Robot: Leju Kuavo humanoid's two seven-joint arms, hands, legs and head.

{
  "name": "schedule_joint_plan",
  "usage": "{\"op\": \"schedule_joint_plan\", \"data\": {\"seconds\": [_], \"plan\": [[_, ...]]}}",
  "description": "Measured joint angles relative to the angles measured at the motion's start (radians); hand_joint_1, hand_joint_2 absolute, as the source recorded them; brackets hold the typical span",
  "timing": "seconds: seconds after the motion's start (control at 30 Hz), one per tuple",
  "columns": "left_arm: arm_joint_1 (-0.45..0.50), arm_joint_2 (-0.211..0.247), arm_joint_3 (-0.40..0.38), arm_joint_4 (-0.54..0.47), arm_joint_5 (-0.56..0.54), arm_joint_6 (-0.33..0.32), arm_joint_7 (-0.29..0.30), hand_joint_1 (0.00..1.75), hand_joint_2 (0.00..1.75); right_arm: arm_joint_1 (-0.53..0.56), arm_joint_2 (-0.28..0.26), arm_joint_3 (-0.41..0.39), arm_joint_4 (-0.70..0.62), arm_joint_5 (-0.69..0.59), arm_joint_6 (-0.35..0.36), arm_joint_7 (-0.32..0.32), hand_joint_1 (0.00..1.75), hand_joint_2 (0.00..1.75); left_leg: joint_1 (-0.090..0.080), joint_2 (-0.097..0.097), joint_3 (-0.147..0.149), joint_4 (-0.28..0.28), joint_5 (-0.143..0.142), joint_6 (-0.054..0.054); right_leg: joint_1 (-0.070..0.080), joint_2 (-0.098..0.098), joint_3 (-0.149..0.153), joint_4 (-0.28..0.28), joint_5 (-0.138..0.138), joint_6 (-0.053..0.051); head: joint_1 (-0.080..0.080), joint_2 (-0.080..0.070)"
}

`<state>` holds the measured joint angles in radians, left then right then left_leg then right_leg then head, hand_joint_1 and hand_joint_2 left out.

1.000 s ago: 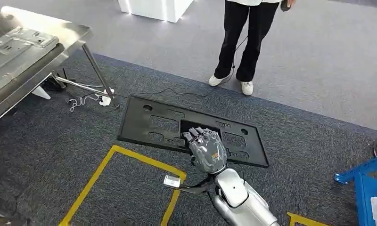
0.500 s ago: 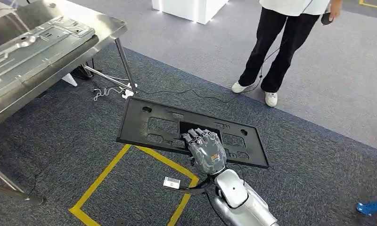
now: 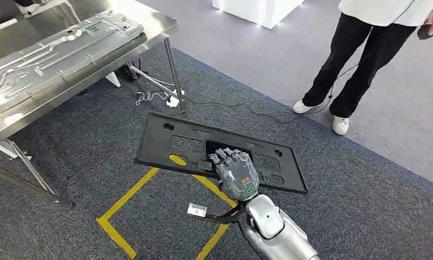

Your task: Take the parts from the cabinet and place them on the table.

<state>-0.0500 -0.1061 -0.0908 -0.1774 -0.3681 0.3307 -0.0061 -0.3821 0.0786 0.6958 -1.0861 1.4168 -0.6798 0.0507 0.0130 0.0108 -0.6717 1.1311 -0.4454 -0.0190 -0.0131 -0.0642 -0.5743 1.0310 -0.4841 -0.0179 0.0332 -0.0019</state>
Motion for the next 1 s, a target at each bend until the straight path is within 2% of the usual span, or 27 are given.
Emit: {"op": "schedule_joint_plan", "data": {"seconds": [0.03,0.07,0.17,0.2,0.23,0.27,0.3,0.33,0.37,0.4,0.43,0.47,0.5,0.53,0.57,0.6,0.67,0.7,0.73,0.77,0.8,0.87,0.9,0.93,0.97,1.0], "plan": [[-0.002,0.000,0.000,0.000,0.000,0.000,0.000,0.00,1.75,-0.001,0.001,0.000,0.000,0.000,0.000,0.000,1.75,1.75,-0.007,0.048,0.053,-0.107,0.021,0.008,0.001,-0.012,0.008,0.000,-0.005,0.004,0.000,0.000],[-0.004,0.000,0.000,0.000,0.000,0.000,0.000,0.00,1.75,-0.002,0.000,0.000,0.000,0.000,0.000,0.000,1.75,1.75,-0.019,0.053,0.061,-0.111,0.012,0.017,0.007,-0.021,0.008,-0.001,-0.008,0.011,0.001,0.000],[0.000,0.000,0.000,0.000,0.000,0.002,0.000,0.00,1.75,-0.002,0.002,0.000,0.000,0.000,0.000,0.000,1.75,1.75,-0.023,0.024,0.056,-0.114,0.010,0.032,0.004,-0.043,0.017,-0.008,-0.011,0.024,0.000,0.000],[0.002,0.000,0.000,0.000,0.000,0.002,0.000,0.00,1.75,-0.001,0.007,0.000,-0.003,0.000,0.000,0.000,1.75,1.75,-0.013,0.013,0.073,-0.133,0.018,0.042,0.009,-0.046,0.021,-0.009,-0.017,0.034,0.001,0.000],[0.003,-0.001,0.000,0.000,0.000,0.003,-0.001,0.00,1.75,-0.002,0.006,0.000,-0.002,0.000,0.000,0.000,1.75,1.75,-0.010,0.006,0.078,-0.140,0.021,0.045,0.002,-0.002,0.020,0.011,-0.028,0.038,0.003,0.000],[0.000,0.000,0.000,0.000,0.000,0.003,0.000,0.00,1.75,-0.006,0.006,0.000,-0.004,0.000,0.000,0.000,1.75,1.75,-0.008,-0.004,0.079,-0.140,0.023,0.051,0.001,0.036,-0.008,0.067,-0.063,0.036,0.003,0.000],[-0.003,0.001,0.000,0.000,0.000,0.004,0.000,0.00,1.75,-0.006,0.006,0.000,-0.003,-0.001,0.000,0.000,1.75,1.75,-0.008,-0.012,0.079,-0.139,0.022,0.053,0.000,0.052,-0.045,0.140,-0.097,0.037,0.003,0.000],[-0.006,0.000,0.000,0.000,0.000,0.003,0.000,0.00,1.75,-0.001,0.003,0.000,-0.001,-0.001,0.000,0.000,1.75,1.75,-0.008,-0.024,0.079,-0.139,0.021,0.054,0.000,0.058,-0.092,0.225,-0.128,0.037,0.003,0.000],[-0.006,0.000,0.000,0.000,0.000,0.003,0.000,0.00,1.75,0.003,-0.001,0.000,0.001,-0.001,0.000,0.000,1.75,1.75,-0.009,-0.038,0.078,-0.137,0.020,0.055,0.000,0.061,-0.129,0.285,-0.140,0.038,0.004,0.000],[-0.004,0.000,0.000,0.000,0.000,0.003,0.000,0.00,1.75,0.006,-0.003,0.000,0.003,-0.001,0.000,0.000,1.75,1.75,-0.009,-0.052,0.079,-0.135,0.019,0.054,0.000,0.062,-0.143,0.293,-0.126,0.038,0.003,0.000],[-0.002,0.000,0.000,0.000,0.000,0.003,0.000,0.00,1.75,0.006,-0.003,0.000,0.003,-0.001,0.000,0.000,1.75,1.75,-0.008,-0.065,0.080,-0.132,0.017,0.052,0.000,0.063,-0.134,0.257,-0.089,0.037,0.004,0.000],[-0.001,0.000,0.000,0.000,0.000,0.003,0.000,0.00,1.75,0.005,-0.003,0.000,0.003,-0.001,0.000,0.000,1.75,1.75,-0.007,-0.080,0.080,-0.126,0.013,0.049,-0.002,0.069,-0.104,0.177,-0.033,0.036,0.003,0.000],[-0.002,0.000,0.000,0.000,0.000,0.003,0.000,0.00,1.75,0.004,-0.003,0.000,0.003,-0.001,0.000,0.000,1.75,1.75,-0.005,-0.093,0.080,-0.118,0.008,0.046,-0.004,0.085,-0.066,0.086,0.017,0.035,0.004,0.000],[-0.002,0.000,0.000,0.000,0.000,0.003,0.000,0.00,1.75,0.003,-0.003,0.000,0.003,-0.001,0.000,0.000,1.75,1.75,-0.005,-0.105,0.073,-0.110,0.001,0.039,-0.010,0.131,-0.038,0.032,0.018,0.035,0.004,0.000],[-0.006,0.000,0.000,0.000,0.000,0.003,0.000,0.00,1.75,0.003,-0.003,0.000,0.003,-0.001,0.000,-0.001,1.75,1.75,-0.010,-0.115,0.068,-0.096,-0.004,0.032,-0.010,0.137,-0.037,0.020,0.014,0.037,0.004,0.000],[-0.005,0.000,0.001,0.000,0.000,0.003,0.000,0.00,1.75,0.004,-0.003,0.000,0.003,-0.001,0.000,-0.001,1.75,1.75,-0.007,-0.121,0.063,-0.101,-0.002,0.028,-0.006,0.124,-0.038,0.023,0.014,0.033,0.004,0.000],[0.001,0.000,0.001,0.000,0.000,0.003,0.000,0.00,1.75,0.002,-0.003,0.000,0.002,-0.001,0.000,-0.001,1.75,1.75,-0.001,-0.138,0.062,-0.106,0.000,0.016,-0.001,0.111,-0.036,0.021,0.015,0.021,0.005,0.000],[0.003,0.000,0.001,0.000,0.000,0.003,0.000,0.00,1.75,0.000,0.000,0.000,0.002,-0.001,0.000,0.000,1.75,1.75,0.001,-0.129,0.059,-0.100,-0.005,0.013,-0.010,0.096,-0.031,0.010,0.020,0.011,0.004,0.000],[0.004,0.000,0.001,0.000,0.000,0.003,0.000,0.00,1.75,0.000,0.001,0.000,0.002,-0.002,0.000,0.001,1.75,1.75,-0.006,-0.076,0.049,-0.074,-0.020,0.008,-0.008,0.089,-0.026,0.007,0.019,0.007,0.003,0.000],[0.002,0.000,0.001,0.000,0.000,0.003,0.000,0.00,1.75,-0.002,0.001,0.000,0.001,-0.002,0.000,0.001,1.75,1.75,-0.005,-0.044,0.023,-0.022,-0.052,0.003,-0.007,0.077,-0.023,0.006,0.018,0.001,0.000,0.000],[-0.001,0.000,0.001,0.000,0.000,0.003,-0.001,0.00,1.75,-0.001,0.000,0.000,0.001,-0.002,0.000,0.001,1.75,1.75,-0.002,-0.027,-0.019,0.062,-0.093,-0.002,-0.005,0.064,-0.022,0.006,0.016,-0.001,0.001,0.000],[-0.004,0.000,0.001,0.000,0.000,0.003,-0.001,0.00,1.75,0.002,0.000,0.000,0.003,-0.002,0.000,0.000,1.75,1.75,0.000,-0.017,-0.092,0.198,-0.142,-0.007,-0.001,0.038,-0.020,0.006,0.010,-0.004,0.000,0.000],[-0.002,0.000,0.001,0.000,0.000,0.003,0.000,0.00,1.75,0.003,0.000,0.000,0.003,-0.002,0.000,0.000,1.75,1.75,0.000,-0.017,-0.103,0.211,-0.131,-0.007,-0.001,0.025,-0.018,0.006,0.007,-0.003,0.000,0.000],[0.000,0.000,0.001,0.000,0.000,0.003,0.000,0.00,1.75,0.003,0.000,0.000,0.003,-0.002,0.000,0.000,1.75,1.75,0.000,-0.016,-0.084,0.169,-0.097,-0.005,0.000,0.014,-0.015,0.006,0.004,-0.002,0.000,0.000],[0.001,0.000,0.001,0.000,0.000,0.003,0.000,0.00,1.75,0.003,0.000,0.000,0.003,-0.002,0.000,0.000,1.75,1.75,-0.001,-0.012,-0.043,0.089,-0.049,-0.002,0.001,0.003,-0.008,0.006,0.000,-0.001,0.000,0.000],[0.001,0.000,0.001,0.000,0.000,0.003,0.000,0.00,1.75,0.003,0.000,0.000,0.003,-0.002,0.000,0.000,1.75,1.75,-0.003,0.002,0.007,-0.004,-0.004,0.005,0.001,-0.008,-0.001,0.006,-0.004,0.001,0.000,0.000]]}}
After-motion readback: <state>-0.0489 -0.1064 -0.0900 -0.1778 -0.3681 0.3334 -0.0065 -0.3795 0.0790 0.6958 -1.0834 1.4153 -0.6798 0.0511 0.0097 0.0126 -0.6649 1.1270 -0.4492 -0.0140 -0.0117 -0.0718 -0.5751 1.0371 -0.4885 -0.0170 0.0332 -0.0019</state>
